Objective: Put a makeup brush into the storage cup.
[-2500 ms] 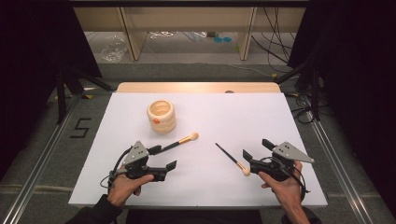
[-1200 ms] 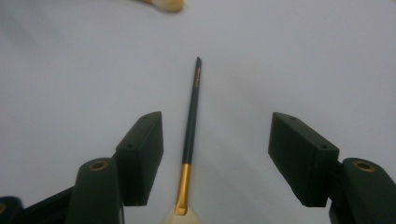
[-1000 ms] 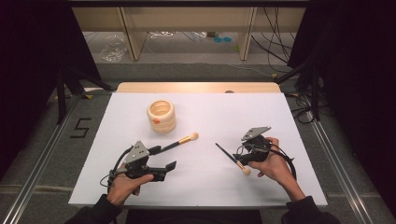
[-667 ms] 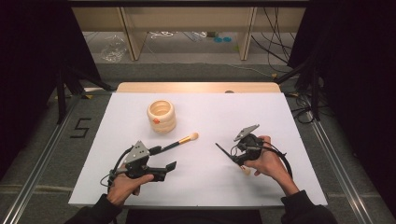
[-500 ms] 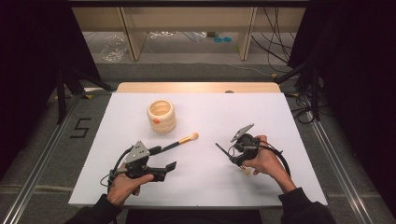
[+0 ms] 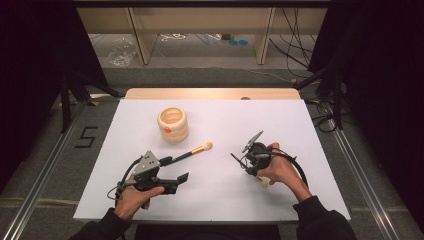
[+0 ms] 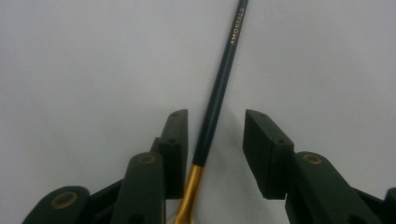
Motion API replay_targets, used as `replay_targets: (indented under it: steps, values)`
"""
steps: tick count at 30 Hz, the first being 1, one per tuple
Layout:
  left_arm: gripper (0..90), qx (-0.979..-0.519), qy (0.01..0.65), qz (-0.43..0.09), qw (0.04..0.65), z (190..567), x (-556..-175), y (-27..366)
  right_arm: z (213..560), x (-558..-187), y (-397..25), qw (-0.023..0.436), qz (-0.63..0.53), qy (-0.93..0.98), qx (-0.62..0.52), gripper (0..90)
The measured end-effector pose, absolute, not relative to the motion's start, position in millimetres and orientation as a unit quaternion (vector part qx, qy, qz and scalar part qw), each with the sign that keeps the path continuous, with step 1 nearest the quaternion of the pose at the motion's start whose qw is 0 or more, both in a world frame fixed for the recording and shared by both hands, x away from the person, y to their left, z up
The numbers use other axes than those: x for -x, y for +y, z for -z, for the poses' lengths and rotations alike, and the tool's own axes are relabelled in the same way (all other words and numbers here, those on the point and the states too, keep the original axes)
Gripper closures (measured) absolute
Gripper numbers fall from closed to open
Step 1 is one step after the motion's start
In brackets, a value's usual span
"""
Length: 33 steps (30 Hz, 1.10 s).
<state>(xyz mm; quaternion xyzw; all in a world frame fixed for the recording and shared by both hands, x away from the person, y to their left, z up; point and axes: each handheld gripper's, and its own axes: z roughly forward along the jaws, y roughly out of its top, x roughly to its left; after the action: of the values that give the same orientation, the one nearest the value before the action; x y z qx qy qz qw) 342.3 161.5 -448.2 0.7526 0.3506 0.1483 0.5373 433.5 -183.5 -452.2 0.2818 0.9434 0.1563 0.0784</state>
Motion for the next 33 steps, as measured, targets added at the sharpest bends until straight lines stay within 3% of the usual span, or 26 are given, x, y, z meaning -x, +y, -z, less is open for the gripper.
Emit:
replay_targets:
  steps: [15, 33]
  values:
    - [16.0, -0.754, 0.35, -0.147, 0.536, 448, -342, 162, 455, -441, -178, 0.051, -0.117, 0.951, -0.28, 77.0]
    - [16.1, -0.757, 0.353, -0.147, 0.53, 449, -343, 161, 454, -455, -172, 0.018, -0.083, 0.956, -0.281, 82.3]
